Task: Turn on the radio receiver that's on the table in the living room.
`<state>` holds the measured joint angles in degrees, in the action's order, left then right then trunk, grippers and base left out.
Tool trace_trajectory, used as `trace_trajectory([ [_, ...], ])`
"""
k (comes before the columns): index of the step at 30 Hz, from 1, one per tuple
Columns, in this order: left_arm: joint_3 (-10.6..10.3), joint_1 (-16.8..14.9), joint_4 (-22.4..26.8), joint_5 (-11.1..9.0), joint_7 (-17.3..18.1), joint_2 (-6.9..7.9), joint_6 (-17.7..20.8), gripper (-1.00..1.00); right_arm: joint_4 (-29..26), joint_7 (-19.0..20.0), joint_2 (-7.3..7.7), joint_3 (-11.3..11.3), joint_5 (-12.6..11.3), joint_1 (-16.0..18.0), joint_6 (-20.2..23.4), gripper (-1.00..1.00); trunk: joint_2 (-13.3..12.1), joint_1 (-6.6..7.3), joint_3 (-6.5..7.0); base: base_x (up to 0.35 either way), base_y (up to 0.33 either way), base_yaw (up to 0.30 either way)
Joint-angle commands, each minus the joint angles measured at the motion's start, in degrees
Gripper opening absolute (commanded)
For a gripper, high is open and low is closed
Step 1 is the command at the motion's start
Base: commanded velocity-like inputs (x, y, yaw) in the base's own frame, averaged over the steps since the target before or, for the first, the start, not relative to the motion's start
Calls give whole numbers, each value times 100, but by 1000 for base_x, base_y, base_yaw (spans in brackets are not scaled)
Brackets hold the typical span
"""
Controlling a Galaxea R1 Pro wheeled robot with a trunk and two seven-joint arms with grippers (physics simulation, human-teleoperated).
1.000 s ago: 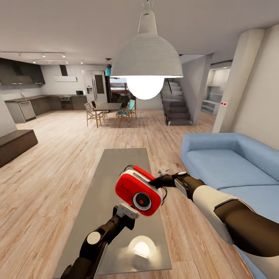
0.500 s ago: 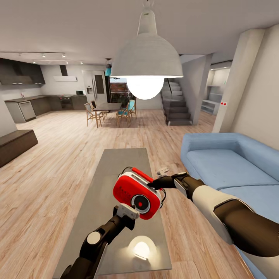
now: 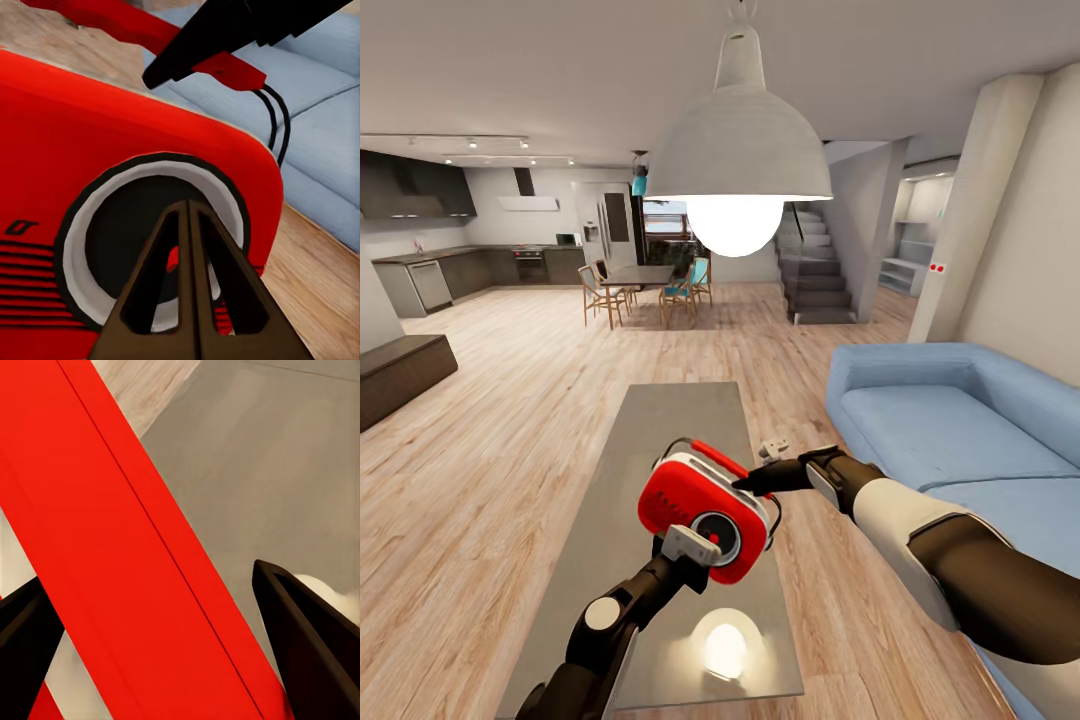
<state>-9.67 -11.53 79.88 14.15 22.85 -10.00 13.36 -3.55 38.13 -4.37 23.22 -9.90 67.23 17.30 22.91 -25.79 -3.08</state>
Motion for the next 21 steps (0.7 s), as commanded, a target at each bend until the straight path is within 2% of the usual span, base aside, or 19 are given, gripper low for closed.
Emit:
trace_trajectory([
  [1,0,-3,-4,0,0,0,0,-100,9,8,-5,-107,-47,1,9,-100,1,0,1,0,0,0],
  [7,0,-16,-14,0,5,0,18,-100,37,15,-26,-107,-44,1,11,-100,1,0,1,0,0,0],
  [10,-14,-176,-235,0,22,0,267,-100,38,107,-42,-107,-46,1,11,-100,1,0,1,0,0,0],
  [15,-98,-302,-388,35,25,0,370,-100,39,265,-46,-115,-47,1,11,-100,1,0,1,0,0,0],
  [19,-110,-313,-417,633,-12,0,538,-100,39,273,-46,-116,-47,1,11,-100,1,0,1,0,0,0],
  [21,-104,-314,-421,750,-32,0,573,-100,43,274,-46,-116,-47,1,11,-100,1,0,1,0,0,0],
])
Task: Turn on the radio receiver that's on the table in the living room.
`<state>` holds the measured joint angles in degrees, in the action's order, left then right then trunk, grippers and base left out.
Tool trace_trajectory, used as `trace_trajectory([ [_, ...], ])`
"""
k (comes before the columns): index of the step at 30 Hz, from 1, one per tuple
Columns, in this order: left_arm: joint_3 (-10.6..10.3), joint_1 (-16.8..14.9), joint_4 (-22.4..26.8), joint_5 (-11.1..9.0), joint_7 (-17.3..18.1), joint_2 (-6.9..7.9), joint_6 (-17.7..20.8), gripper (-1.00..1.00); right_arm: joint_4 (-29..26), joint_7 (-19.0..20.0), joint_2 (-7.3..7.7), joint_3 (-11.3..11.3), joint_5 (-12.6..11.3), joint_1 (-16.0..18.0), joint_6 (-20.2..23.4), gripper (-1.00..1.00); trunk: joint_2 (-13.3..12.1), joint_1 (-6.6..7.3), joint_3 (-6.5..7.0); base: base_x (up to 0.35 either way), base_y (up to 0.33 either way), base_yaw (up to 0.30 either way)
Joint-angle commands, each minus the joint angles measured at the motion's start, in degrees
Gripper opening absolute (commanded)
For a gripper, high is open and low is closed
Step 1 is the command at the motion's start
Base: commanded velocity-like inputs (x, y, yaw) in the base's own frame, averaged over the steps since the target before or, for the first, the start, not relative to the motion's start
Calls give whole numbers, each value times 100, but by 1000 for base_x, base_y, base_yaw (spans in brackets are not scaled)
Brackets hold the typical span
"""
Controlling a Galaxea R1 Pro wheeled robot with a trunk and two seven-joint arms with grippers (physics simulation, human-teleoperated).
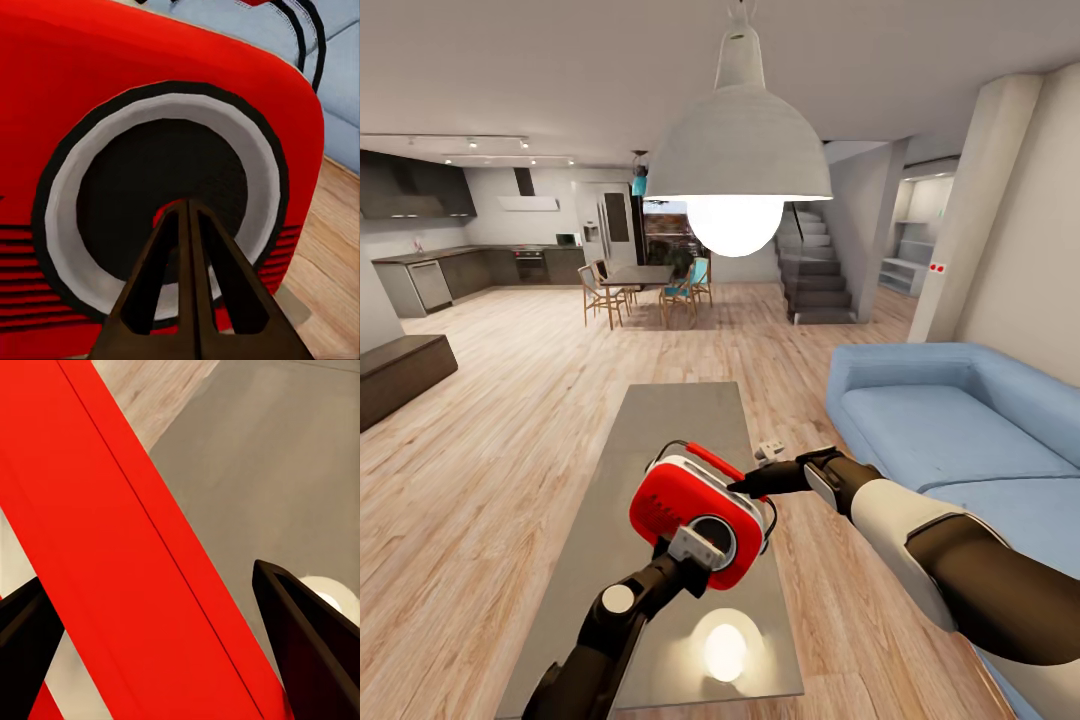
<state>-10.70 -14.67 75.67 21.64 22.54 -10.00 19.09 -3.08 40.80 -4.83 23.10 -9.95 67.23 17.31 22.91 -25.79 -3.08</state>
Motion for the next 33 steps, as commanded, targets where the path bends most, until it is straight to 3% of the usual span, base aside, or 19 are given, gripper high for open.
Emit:
trace_trajectory([
  [1,11,0,-3,31,-19,0,9,-100,-3,6,-1,-103,-42,1,9,-100,1,0,0,0,0,0],
  [6,140,-22,-169,91,-406,0,24,-100,-4,6,-1,-103,-42,1,9,-100,1,0,0,0,0,0],
  [13,173,-205,-459,91,-513,0,22,-100,0,6,-1,-103,-42,1,9,-100,1,0,0,0,0,0],
  [23,162,-238,-526,34,-463,0,17,-100,32,15,-22,-97,-42,1,9,-100,1,0,0,0,0,0],
  [33,148,-406,-861,33,-110,0,2,-100,35,136,-43,-101,-42,1,15,-100,1,0,0,0,0,0],
])
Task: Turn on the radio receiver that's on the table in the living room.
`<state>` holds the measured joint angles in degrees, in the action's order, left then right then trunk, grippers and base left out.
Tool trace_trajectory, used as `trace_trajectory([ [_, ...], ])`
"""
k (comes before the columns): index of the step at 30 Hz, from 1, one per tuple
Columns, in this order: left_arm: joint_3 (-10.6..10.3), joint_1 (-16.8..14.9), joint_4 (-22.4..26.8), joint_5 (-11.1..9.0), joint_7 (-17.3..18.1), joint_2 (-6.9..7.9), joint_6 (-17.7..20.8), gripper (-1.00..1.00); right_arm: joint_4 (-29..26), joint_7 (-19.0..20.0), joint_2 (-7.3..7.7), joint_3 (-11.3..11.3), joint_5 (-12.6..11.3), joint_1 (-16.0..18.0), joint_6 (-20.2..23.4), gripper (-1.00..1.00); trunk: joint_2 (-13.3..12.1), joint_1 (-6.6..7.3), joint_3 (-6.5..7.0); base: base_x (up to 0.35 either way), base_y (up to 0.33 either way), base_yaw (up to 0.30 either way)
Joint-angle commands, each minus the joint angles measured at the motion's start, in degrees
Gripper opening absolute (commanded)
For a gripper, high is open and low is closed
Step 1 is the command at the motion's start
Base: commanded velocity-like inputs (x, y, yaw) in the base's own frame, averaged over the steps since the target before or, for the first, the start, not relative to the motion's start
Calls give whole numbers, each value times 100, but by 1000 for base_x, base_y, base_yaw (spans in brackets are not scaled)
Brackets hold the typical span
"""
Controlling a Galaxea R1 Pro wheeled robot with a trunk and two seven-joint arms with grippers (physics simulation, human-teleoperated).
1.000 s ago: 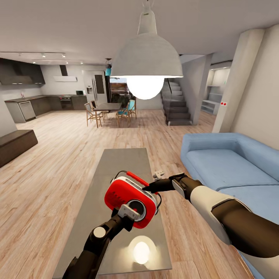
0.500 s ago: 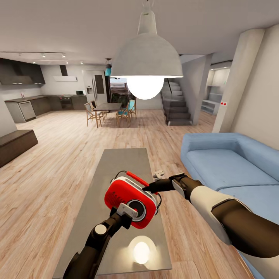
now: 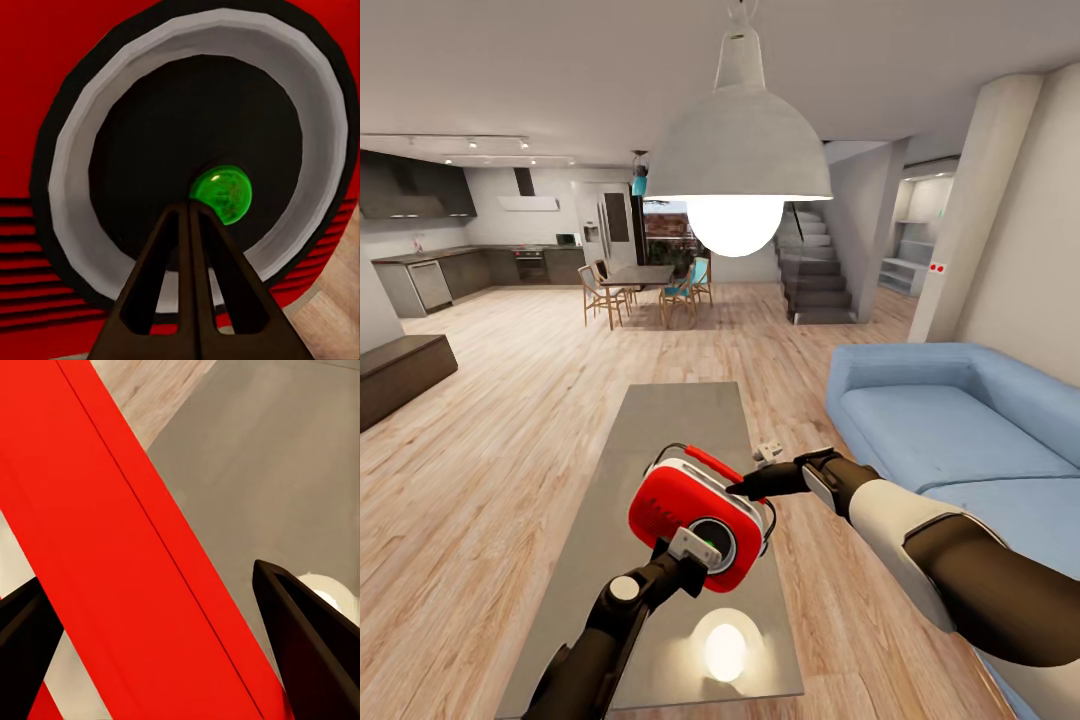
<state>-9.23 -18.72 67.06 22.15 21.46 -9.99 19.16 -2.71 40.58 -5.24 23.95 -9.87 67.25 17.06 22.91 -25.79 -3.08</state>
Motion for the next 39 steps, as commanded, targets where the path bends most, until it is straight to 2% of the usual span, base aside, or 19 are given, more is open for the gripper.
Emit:
trace_trajectory([
  [1,0,-5,-4,-18,2,-1,-7,-100,26,207,-3,-185,-50,-1,45,-100,1,0,1,0,0,0],
  [11,-14,-9,2,-25,20,-1,-41,-100,121,167,-29,-181,-34,-1,29,-100,1,0,1,0,0,0],
  [13,-26,-10,23,-26,23,-1,-43,-100,113,-135,-30,-181,-13,-1,-6,-100,1,0,1,0,0,0],
  [14,-81,-9,34,-27,24,-1,-44,-100,107,-440,-30,-181,-1,-1,-66,-100,1,0,1,0,0,0],
  [17,-253,-9,44,-27,25,-1,-43,-100,102,-1229,-30,-181,5,-1,-546,-100,1,0,1,0,0,0],
  [19,-284,-9,50,-24,25,-1,-38,-100,103,-1534,-30,-179,7,-1,-727,-100,1,0,1,0,0,0],
  [24,-276,-9,165,-13,-18,-1,-42,-100,104,-1726,-30,-172,13,-1,-814,-100,1,0,1,0,0,0],
  [28,-146,-3,622,-8,-104,-1,-14,-100,104,-1809,-30,-172,19,-1,-825,-100,1,0,1,0,0,0],
  [30,162,-1,856,-2,-291,-1,15,-100,104,-2208,-28,-172,14,-1,-926,-100,1,0,1,0,0,0],
  [31,412,0,894,3,-345,-1,22,-100,108,-2374,-25,-172,4,-1,-1034,-100,1,0,1,0,0,0],
  [33,914,0,912,16,-376,-1,24,-100,111,-2453,-25,-171,-2,-1,-1109,-100,1,0,1,0,0,0],
  [34,1418,0,914,37,-384,-1,25,-100,112,-2477,-23,-167,-4,-1,-1135,-100,1,0,1,0,0,0],
  [35,1732,0,909,49,-384,-1,26,-100,112,-2486,-22,-166,-4,-1,-1144,-100,1,0,1,0,0,0],
  [36,2371,2,896,41,-365,-1,22,-100,112,-2496,-22,-162,-5,-1,-1154,-100,1,0,1,0,0,0],
  [37,2650,1,888,23,-330,118,24,-100,112,-2496,-22,-159,-2,-1,-1157,-100,1,0,1,0,0,0],
  [38,2862,3,879,5,-258,319,23,-100,112,-2495,-21,-157,3,-1,-1159,-100,1,0,1,0,0,0],
  [39,3161,6,864,-9,-35,596,25,-100,113,-2494,-21,-156,15,-1,-1160,-100,1,0,1,0,0,0],
])
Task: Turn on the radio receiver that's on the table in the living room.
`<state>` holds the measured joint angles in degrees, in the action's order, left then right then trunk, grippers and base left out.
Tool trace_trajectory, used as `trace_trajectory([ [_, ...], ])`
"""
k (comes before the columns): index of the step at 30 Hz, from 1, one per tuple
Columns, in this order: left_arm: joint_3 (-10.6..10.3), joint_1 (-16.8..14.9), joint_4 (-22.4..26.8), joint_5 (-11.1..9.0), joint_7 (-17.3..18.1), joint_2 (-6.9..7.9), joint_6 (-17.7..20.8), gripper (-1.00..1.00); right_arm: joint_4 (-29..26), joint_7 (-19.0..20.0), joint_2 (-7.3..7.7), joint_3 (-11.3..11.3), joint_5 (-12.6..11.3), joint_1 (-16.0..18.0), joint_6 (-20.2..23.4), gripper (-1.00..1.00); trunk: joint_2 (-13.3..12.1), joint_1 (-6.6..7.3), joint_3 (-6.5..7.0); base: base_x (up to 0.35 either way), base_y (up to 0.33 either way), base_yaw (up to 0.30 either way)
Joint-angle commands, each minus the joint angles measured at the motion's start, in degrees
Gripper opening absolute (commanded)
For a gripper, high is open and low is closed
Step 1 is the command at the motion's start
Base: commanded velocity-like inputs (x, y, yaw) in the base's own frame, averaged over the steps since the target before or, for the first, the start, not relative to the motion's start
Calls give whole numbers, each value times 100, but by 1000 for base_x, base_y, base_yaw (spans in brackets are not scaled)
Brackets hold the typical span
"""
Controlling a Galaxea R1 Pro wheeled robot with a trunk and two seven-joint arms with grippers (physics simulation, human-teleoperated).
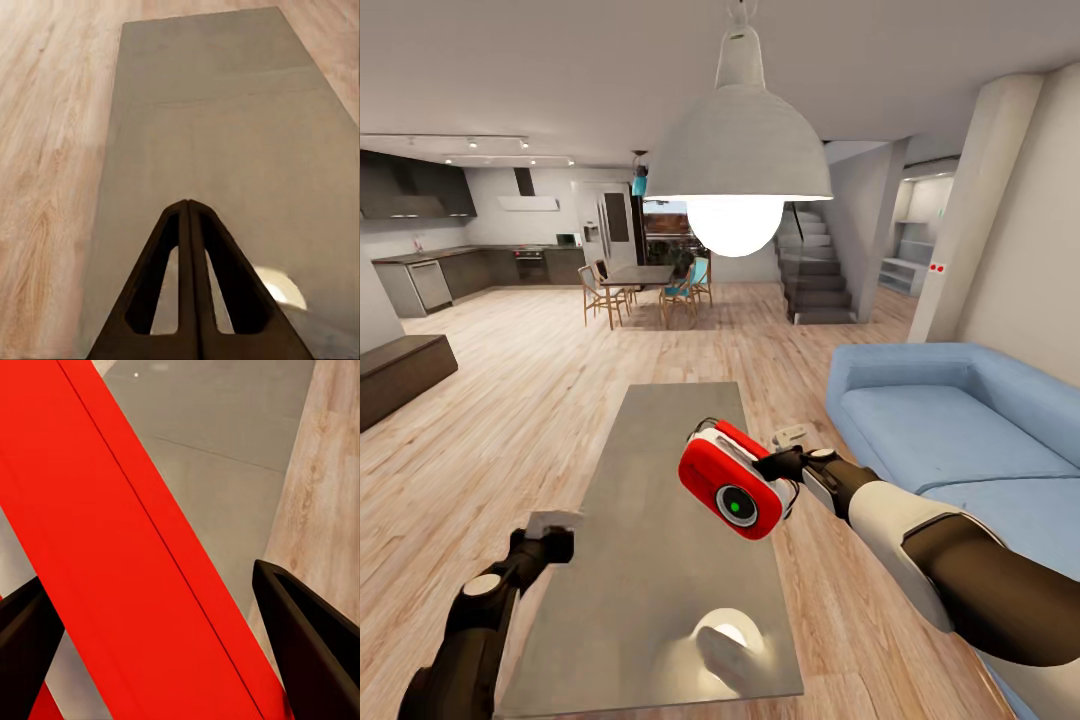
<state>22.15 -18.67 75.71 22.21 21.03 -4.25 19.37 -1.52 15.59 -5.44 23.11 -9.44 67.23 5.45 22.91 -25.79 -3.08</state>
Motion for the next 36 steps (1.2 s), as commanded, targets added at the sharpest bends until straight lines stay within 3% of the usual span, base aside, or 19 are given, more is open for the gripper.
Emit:
trace_trajectory([
  [1,164,2,-3,-15,114,93,1,-100,-6,3,-1,-71,-21,1,1,-100,1,0,1,0,0,0],
  [4,504,3,2,-31,280,174,-3,-100,-8,-2,-1,-67,-1,1,-5,-100,1,0,1,0,0,0],
  [8,602,3,239,-44,342,183,-9,-100,-18,-11,-1,-41,44,1,-1,-100,1,0,1,0,0,0],
  [13,632,7,517,-345,341,145,-70,-100,-23,-12,-1,-28,65,1,0,-100,1,0,1,0,0,0],
  [16,673,19,234,-451,322,170,-205,-100,-23,-12,-4,-19,204,1,11,-100,1,0,1,0,0,0],
  [22,656,21,98,-487,321,67,-484,-100,-23,-20,-42,-17,574,1,70,-100,1,0,1,0,0,0],
  [27,623,21,106,-491,348,-47,-442,-100,-17,-69,-289,-25,987,1,601,-100,1,0,1,0,0,0],
  [36,593,21,105,-475,347,-38,-409,-100,-21,-74,-317,-35,1084,1,650,-100,1,0,1,38,0,0],
])
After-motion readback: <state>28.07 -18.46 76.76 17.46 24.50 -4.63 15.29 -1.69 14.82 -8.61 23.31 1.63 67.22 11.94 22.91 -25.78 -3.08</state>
